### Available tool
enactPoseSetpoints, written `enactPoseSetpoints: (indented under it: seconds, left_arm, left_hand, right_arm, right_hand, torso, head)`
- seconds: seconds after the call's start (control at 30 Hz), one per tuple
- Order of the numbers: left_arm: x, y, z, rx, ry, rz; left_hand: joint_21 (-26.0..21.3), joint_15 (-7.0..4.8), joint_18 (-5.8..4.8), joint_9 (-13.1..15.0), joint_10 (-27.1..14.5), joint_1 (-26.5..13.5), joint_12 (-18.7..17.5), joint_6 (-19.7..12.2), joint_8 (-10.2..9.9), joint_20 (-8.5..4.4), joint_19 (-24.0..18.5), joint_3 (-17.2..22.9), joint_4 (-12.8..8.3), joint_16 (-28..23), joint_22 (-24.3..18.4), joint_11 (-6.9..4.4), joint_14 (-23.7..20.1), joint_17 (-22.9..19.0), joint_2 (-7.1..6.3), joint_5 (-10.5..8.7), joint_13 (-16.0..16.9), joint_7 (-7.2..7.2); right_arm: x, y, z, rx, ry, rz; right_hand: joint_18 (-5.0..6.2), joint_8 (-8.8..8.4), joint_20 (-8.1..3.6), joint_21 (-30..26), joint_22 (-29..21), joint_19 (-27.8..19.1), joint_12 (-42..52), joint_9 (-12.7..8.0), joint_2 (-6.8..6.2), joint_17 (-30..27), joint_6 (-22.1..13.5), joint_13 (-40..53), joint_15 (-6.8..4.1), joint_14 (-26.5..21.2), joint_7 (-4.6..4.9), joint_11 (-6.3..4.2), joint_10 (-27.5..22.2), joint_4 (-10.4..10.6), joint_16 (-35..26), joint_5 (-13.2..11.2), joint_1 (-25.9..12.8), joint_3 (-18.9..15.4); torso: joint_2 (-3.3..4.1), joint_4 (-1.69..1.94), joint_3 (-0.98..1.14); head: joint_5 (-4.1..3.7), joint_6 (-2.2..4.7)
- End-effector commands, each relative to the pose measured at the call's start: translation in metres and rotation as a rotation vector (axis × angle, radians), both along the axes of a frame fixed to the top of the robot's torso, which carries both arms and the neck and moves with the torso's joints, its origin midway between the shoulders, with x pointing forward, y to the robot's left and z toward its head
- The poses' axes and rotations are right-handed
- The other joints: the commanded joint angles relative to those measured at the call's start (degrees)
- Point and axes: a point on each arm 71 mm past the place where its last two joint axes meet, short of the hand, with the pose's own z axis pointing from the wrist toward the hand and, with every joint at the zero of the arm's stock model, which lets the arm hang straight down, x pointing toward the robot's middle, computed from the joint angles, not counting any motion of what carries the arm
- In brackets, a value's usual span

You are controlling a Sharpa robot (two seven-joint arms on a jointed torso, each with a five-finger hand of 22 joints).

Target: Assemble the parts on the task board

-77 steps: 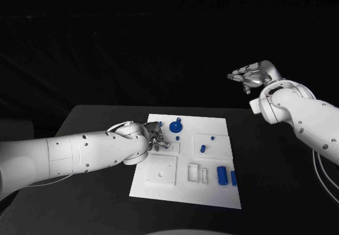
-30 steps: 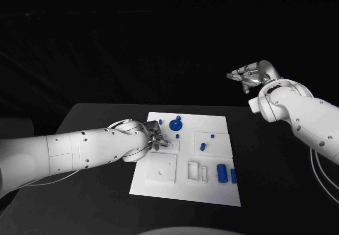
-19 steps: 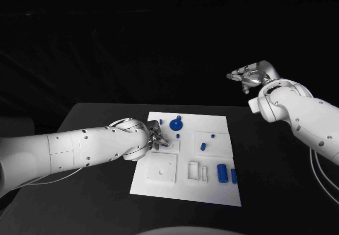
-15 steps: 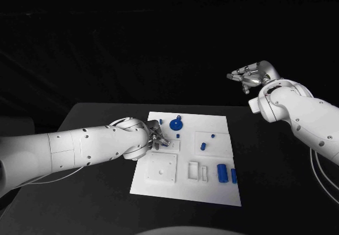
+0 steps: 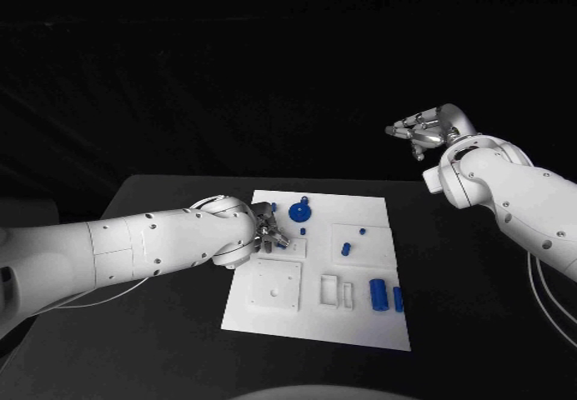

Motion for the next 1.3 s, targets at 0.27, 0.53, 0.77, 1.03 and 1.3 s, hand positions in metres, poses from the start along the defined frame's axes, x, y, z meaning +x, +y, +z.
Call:
enactPoseSetpoints:
  seconds: [0.27, 0.53, 0.77, 1.03, 1.3]
  left_arm:
    - [-0.002, 0.001, -0.008, 0.048, 0.056, -0.011]
    - [0.000, 0.000, -0.003, 0.055, 0.060, -0.025]
    - [0.004, -0.002, 0.005, 0.052, 0.059, -0.031]
    - [0.006, -0.005, 0.009, 0.053, 0.080, -0.044]
    - [0.007, -0.005, 0.009, 0.060, 0.093, -0.049]
  left_hand:
    - [0.5, -0.33, 0.61, 1.5, 1.6, -0.6, 0.7, 7.0, 0.3, 0.14, -0.5, 3.7, -4.7, 1.0, 1.0, -1.87, 0.1, 0.9, 0.41, 0.91, 0.1, -6.18]
    - [0.7, -0.31, 0.67, 2.0, 1.6, -1.1, 1.0, 7.2, 0.2, 0.16, -0.6, 4.3, -5.3, 1.6, 1.1, -1.93, 0.2, 1.7, 0.27, 2.33, 0.1, -6.23]
    - [0.9, -0.30, 0.70, 2.2, 1.6, -1.4, 1.1, 7.2, 0.2, 0.18, -0.6, 4.5, -5.6, 1.8, 1.1, -1.97, 0.2, 2.0, 0.33, 2.54, 0.2, -6.25]
    - [1.1, -0.30, 0.70, 2.4, 1.6, -1.8, 1.3, 7.3, 0.2, 0.18, -0.8, 4.7, -6.2, 2.1, 1.1, -1.98, 0.1, 2.4, 0.48, 2.70, 0.2, -6.25]
    - [1.3, -0.31, 0.72, 2.4, 1.6, -1.8, 1.3, 7.2, 0.2, 0.17, -0.8, 4.8, -6.4, 2.1, 1.1, -1.99, 0.2, 2.5, 0.58, 2.76, 0.2, -6.25]
  right_arm:
    - [0.000, 0.002, -0.002, -0.004, 0.014, 0.017]
    - [0.000, 0.002, -0.003, -0.005, 0.018, 0.017]
    - [0.000, 0.002, -0.004, -0.005, 0.020, 0.018]
    - [0.000, 0.003, -0.006, -0.004, 0.026, 0.020]
    - [0.001, 0.003, -0.008, -0.004, 0.031, 0.020]
  right_hand:
    - [1.04, -0.05, 0.41, -0.2, 4.1, 2.1, -0.3, -0.1, 0.01, 0.0, -0.5, 0.0, -0.08, -0.2, 0.05, 0.11, -0.4, 0.0, -0.3, 0.2, -0.5, -0.4]
    - [1.05, -0.05, 0.41, -0.4, 4.0, 2.1, -0.3, -0.1, 0.03, 0.1, -0.5, -0.1, -0.07, -0.2, 0.06, 0.11, -0.4, -0.1, -0.3, 0.3, -0.5, -0.4]
    - [1.05, -0.05, 0.41, -0.4, 4.0, 2.1, -0.3, -0.1, 0.03, 0.1, -0.5, -0.1, -0.07, -0.2, 0.06, 0.11, -0.4, -0.1, -0.3, 0.3, -0.5, -0.4]
    - [1.05, -0.05, 0.41, -0.4, 4.0, 2.1, -0.3, -0.1, 0.03, 0.1, -0.5, -0.1, -0.07, -0.2, 0.06, 0.11, -0.4, -0.1, -0.3, 0.3, -0.5, -0.4]
    - [1.05, -0.05, 0.41, -0.4, 4.0, 2.1, -0.3, -0.1, 0.03, 0.1, -0.5, -0.1, -0.07, -0.2, 0.06, 0.11, -0.4, -0.1, -0.3, 0.3, -0.5, -0.4]
  torso:
    - [0.01, 0.05, 0.00]
    - [-0.01, 0.03, -0.06]
    - [0.02, 0.03, -0.06]
    - [0.04, 0.02, -0.04]
    - [0.02, 0.05, -0.05]
  head:
    - [0.06, -0.09]
    - [0.15, -0.08]
    - [0.24, -0.06]
    - [0.30, -0.18]
    - [0.27, -0.29]
